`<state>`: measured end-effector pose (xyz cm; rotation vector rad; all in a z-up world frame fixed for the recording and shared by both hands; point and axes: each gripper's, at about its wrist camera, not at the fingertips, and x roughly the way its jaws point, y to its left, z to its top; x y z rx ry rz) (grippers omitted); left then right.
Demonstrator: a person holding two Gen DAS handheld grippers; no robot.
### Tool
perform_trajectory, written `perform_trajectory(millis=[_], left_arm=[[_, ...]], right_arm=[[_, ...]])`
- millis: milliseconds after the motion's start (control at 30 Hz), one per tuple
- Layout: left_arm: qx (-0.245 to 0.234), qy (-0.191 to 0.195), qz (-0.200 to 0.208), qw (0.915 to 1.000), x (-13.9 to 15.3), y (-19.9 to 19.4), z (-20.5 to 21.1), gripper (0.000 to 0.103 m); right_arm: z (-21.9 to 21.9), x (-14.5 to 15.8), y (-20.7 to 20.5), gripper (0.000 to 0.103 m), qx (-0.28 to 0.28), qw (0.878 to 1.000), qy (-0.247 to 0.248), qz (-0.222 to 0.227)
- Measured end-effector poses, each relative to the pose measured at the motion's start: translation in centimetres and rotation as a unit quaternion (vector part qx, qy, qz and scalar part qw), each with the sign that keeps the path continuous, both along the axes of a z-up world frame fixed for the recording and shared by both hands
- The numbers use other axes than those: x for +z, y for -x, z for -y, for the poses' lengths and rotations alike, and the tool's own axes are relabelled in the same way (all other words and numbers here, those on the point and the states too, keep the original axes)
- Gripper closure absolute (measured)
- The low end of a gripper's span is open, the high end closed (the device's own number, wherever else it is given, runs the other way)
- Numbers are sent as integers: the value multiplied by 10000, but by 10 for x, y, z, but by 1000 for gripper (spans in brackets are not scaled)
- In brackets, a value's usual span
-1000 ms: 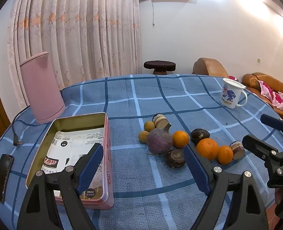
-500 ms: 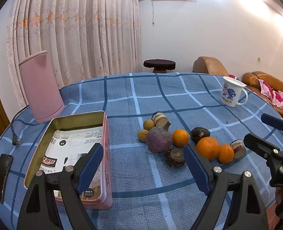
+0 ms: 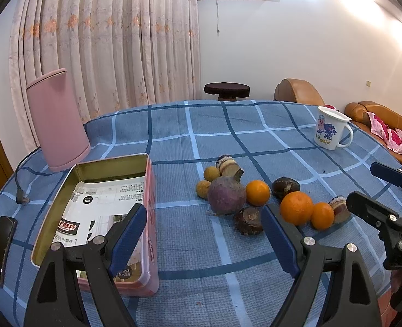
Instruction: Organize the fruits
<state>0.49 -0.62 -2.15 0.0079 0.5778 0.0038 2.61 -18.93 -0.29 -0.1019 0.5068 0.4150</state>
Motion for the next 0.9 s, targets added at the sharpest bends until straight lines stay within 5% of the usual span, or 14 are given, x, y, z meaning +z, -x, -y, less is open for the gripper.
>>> perform_trajectory(millis=[367,700,900], left_arm=[[-11,15,-83,10000,-4,-2,0,17],[-287,128,-461,9984,-25,-15,12,17],[-557,167,-663,9961,-31,-28,31,17]], right_arm=[[1,-5,0,1,-19,10000,-34,-44],[21,-25,-13,28,-194,9990,100,-390],[34,-38,-27,32,-282,9970,45,-717]])
